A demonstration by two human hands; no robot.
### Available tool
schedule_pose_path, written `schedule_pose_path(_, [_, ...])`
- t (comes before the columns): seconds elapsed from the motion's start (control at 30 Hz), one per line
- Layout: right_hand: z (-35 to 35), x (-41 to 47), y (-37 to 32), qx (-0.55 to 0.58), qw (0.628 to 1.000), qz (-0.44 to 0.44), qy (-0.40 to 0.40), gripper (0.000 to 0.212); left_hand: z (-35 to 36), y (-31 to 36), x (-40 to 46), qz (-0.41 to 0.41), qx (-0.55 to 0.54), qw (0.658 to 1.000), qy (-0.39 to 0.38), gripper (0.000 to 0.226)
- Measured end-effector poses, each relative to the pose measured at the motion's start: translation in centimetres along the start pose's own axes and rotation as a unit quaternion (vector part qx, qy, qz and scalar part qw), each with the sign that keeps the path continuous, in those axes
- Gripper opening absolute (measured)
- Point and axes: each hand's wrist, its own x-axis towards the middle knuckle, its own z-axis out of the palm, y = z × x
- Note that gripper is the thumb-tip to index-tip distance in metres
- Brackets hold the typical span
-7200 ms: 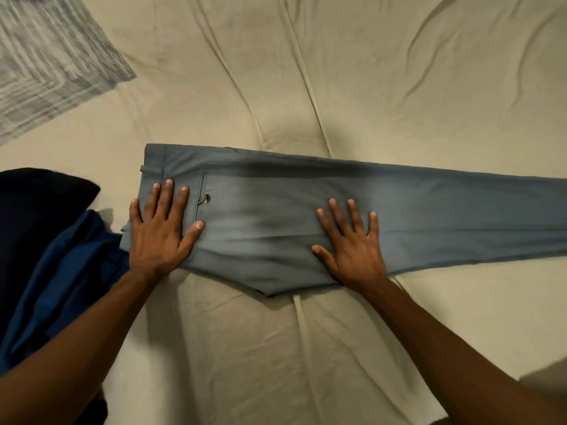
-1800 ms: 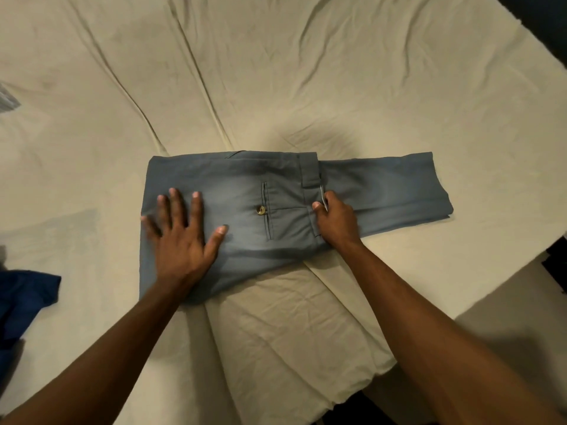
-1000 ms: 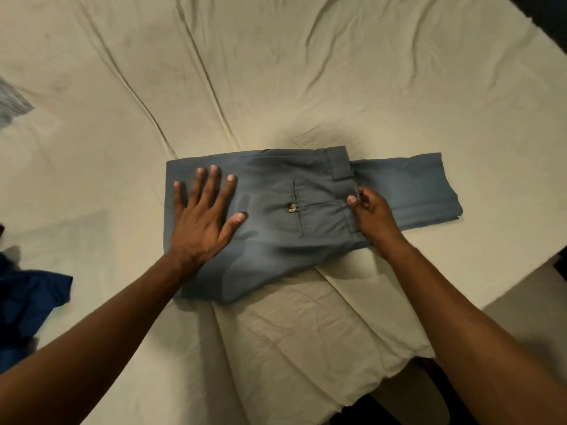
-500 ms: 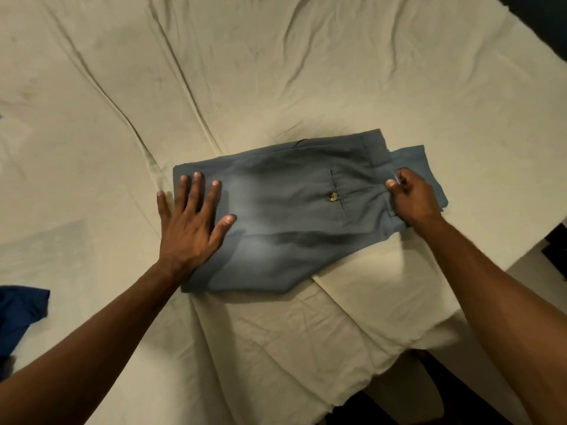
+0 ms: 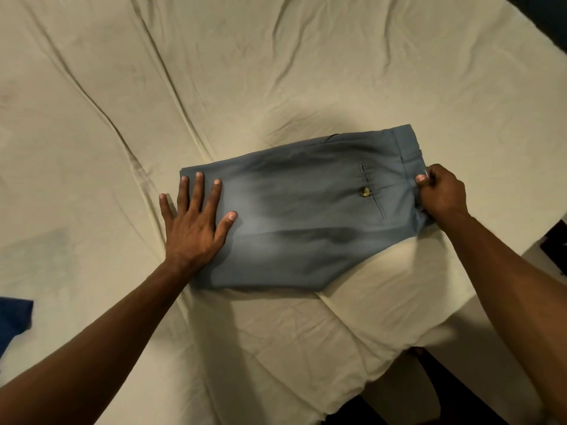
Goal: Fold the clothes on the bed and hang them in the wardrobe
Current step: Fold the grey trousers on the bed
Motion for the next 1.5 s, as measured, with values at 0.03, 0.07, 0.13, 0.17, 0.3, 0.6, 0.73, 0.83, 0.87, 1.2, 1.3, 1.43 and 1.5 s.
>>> schedule_pose_path(0.03, [0.0,0.2,0.1,-0.02,1.0,0.002,0.0,0.018,0.1,-0.1,-0.1,-0.002,-0.003,1.0,-0.002,0.078])
schedule_pose_path(0.07, [0.1,0.3,0.0,-0.041,0.999,0.001,-0.002,0.019,0.1,-0.2,-0.1,-0.002,-0.007,1.0,-0.004,0.079])
schedule_pose_path(0.13, [0.4,0.6,-0.1,-0.079,0.997,0.004,0.0,0.026,0.3,-0.3,-0.1,0.0,-0.015,1.0,-0.004,0.08])
schedule_pose_path(0.17, [0.5,0.6,-0.3,-0.09,0.996,0.009,0.005,0.029,0.4,-0.2,-0.1,0.001,-0.018,1.0,0.0,0.079])
schedule_pose_path(0.3, [0.8,0.6,-0.2,-0.098,0.995,0.024,0.018,0.031,0.7,-0.4,0.1,0.006,-0.021,1.0,0.005,0.078])
schedule_pose_path(0.6, [0.8,0.6,-0.7,-0.109,0.992,0.051,0.046,0.032,0.7,-1.4,0.3,0.014,-0.017,1.0,0.004,0.076])
schedule_pose_path(0.73, [1.9,-0.2,-1.7,-0.177,0.978,0.075,0.081,0.035,0.6,-1.4,0.3,0.017,-0.025,1.0,-0.007,0.077])
schedule_pose_path(0.83, [2.6,-1.2,-2.8,-0.208,0.97,0.036,0.125,0.046,-0.1,-0.9,-0.4,-0.017,-0.066,0.998,0.009,0.081])
schedule_pose_path(0.87, [3.0,-1.9,-3.5,-0.218,0.968,-0.001,0.126,0.052,-0.6,-0.6,-0.7,-0.039,-0.091,0.995,0.026,0.082])
schedule_pose_path(1.2, [14.9,-13.2,-18.5,-0.24,0.865,-0.434,-0.072,0.065,-3.4,1.2,1.0,-0.236,-0.297,0.923,0.067,0.048])
schedule_pose_path(1.3, [15.3,-11.3,-18.8,-0.266,0.856,-0.432,-0.103,0.066,-3.0,1.1,1.6,-0.208,-0.238,0.946,0.07,0.04])
schedule_pose_path(1.43, [12.3,-6.7,-14.8,-0.262,0.901,-0.338,-0.075,0.072,-2.5,1.5,1.5,-0.228,-0.228,0.942,0.097,0.036])
schedule_pose_path(1.5, [10.2,-4.5,-11.8,-0.267,0.917,-0.29,-0.065,0.076,-2.4,1.9,1.5,-0.233,-0.227,0.94,0.105,0.034])
